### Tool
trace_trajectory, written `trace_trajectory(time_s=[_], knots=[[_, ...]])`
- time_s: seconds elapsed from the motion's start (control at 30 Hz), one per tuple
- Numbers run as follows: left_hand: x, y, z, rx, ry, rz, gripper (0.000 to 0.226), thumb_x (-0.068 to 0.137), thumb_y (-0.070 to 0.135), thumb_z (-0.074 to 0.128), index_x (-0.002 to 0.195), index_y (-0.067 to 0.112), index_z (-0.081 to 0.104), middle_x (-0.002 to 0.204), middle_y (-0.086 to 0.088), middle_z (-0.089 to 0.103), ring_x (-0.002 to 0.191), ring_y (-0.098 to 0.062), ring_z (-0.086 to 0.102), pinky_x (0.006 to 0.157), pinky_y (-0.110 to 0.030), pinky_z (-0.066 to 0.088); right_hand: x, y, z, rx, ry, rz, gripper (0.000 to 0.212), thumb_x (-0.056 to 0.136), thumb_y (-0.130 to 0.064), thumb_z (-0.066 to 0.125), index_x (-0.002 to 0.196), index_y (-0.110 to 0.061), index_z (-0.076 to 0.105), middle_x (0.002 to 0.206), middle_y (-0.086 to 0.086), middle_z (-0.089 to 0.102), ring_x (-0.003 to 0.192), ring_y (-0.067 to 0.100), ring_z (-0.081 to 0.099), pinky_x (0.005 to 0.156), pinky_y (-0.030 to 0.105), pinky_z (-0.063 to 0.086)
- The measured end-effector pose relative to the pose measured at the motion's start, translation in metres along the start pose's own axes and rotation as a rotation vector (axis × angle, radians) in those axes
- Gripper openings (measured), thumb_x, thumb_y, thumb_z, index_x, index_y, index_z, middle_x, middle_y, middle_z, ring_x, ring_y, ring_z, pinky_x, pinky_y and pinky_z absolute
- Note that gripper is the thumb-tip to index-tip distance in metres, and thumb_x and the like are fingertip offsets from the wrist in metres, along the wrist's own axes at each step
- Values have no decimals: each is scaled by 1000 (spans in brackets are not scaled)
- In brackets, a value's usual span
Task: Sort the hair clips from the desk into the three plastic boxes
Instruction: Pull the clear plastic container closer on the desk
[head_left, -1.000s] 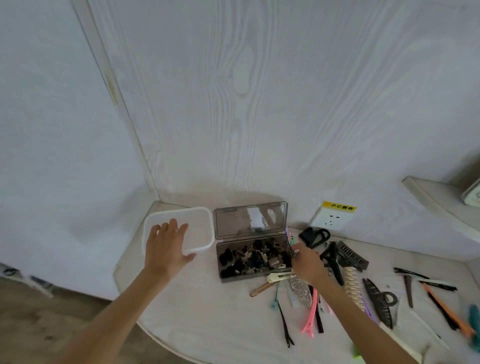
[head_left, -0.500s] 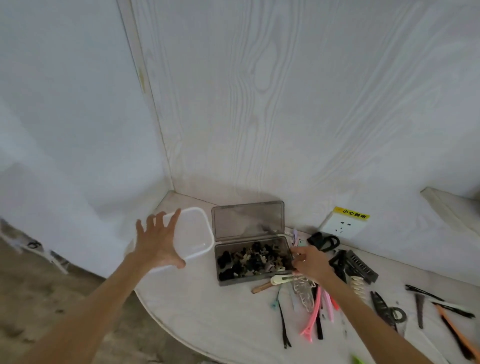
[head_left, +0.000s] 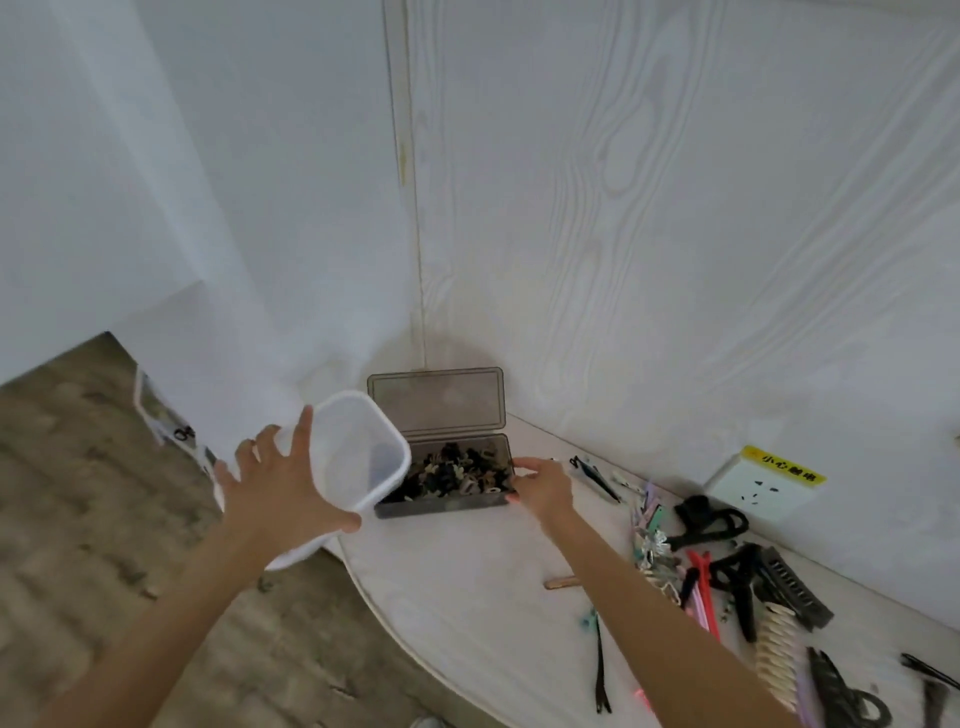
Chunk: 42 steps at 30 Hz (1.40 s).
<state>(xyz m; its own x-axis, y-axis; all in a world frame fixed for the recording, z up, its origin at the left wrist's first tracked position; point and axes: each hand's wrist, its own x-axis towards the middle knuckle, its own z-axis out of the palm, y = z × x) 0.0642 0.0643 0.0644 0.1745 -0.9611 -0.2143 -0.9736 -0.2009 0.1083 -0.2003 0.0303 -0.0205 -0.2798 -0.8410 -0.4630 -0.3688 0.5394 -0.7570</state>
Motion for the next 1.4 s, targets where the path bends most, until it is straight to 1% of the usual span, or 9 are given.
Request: trace_trajectory(time_s=[0.2, 0.3, 0.53, 0.7, 0.8, 0.93, 1.07, 1.23, 1.4], knots=[[-9, 18, 1, 31, -38, 140, 133, 53, 67, 72, 144, 33, -18, 151, -7, 8, 139, -32, 11, 112, -50, 13, 21, -32, 7, 733, -104, 157, 44, 89, 9, 46, 132, 3, 43, 127, 25, 52, 94, 21, 53, 97, 31, 46], [-10, 39, 4, 25, -133, 228, 131, 52, 67, 71, 144, 36, -17, 153, -5, 5, 140, -31, 10, 113, -51, 11, 23, -42, 2, 920, -193, 217, 45, 93, 3, 45, 137, -4, 38, 112, 14, 55, 103, 22, 50, 98, 28, 42], [-10, 117, 44, -5, -279, 431, 128, 57, 61, 74, 146, 31, -13, 152, -6, 4, 140, -32, 4, 113, -49, 6, -9, -5, -41, 570, -295, 135, 11, 92, -16, 48, 87, -10, 57, 82, 5, 55, 77, 20, 53, 72, 30, 42], [-18, 156, 91, -6, -202, 425, 129, 54, 70, 70, 147, 28, -10, 153, -10, 1, 141, -33, 1, 114, -55, 1, -33, 43, -58, 264, 72, 112, 20, 97, -29, 38, 105, -19, 53, 102, 3, 55, 94, 19, 51, 71, 27, 41], [-12, 153, 94, -93, -160, 480, 132, 43, 87, 55, 148, 31, -2, 156, -4, -14, 143, -25, -14, 114, -54, -8, -39, 59, -62, 214, 14, 123, 23, 95, -25, 46, 110, -11, 57, 95, 0, 53, 93, 17, 51, 79, 29, 42], [-7, 123, 90, -220, -180, 532, 119, 48, 95, 36, 147, 35, 8, 156, 6, -14, 144, -20, -11, 116, -44, 2, -53, 62, -58, 329, 3, 151, 16, 89, -19, 59, 74, -14, 56, 74, 5, 56, 67, 14, 53, 63, 24, 45], [-16, 93, 97, -139, -221, 501, 125, 43, 97, -9, 149, 32, 6, 157, 7, -6, 144, -20, -4, 114, -41, 21, -64, 55, -41, 561, -204, 358, 32, 89, -27, 60, 103, 0, 50, 86, 10, 61, 69, 19, 62, 63, 27, 55], [-24, 89, 84, -73, -282, 447, 87, 79, 74, 40, 149, 31, 7, 155, 5, 2, 142, -23, 0, 112, -43, 24, -69, 40, -35, 281, -290, 308, 45, 99, -35, 39, 112, 6, 51, 108, 21, 66, 74, 26, 66, 73, 35, 57], [-24, 98, 72, 8, -326, 435, 88, 79, 65, 53, 148, 30, 13, 153, 0, 10, 140, -26, 8, 108, -44, 28, -69, 44, -44, 203, -455, 286, 37, 97, -30, 45, 106, 3, 58, 94, 14, 69, 77, 23, 68, 67, 30, 58]])
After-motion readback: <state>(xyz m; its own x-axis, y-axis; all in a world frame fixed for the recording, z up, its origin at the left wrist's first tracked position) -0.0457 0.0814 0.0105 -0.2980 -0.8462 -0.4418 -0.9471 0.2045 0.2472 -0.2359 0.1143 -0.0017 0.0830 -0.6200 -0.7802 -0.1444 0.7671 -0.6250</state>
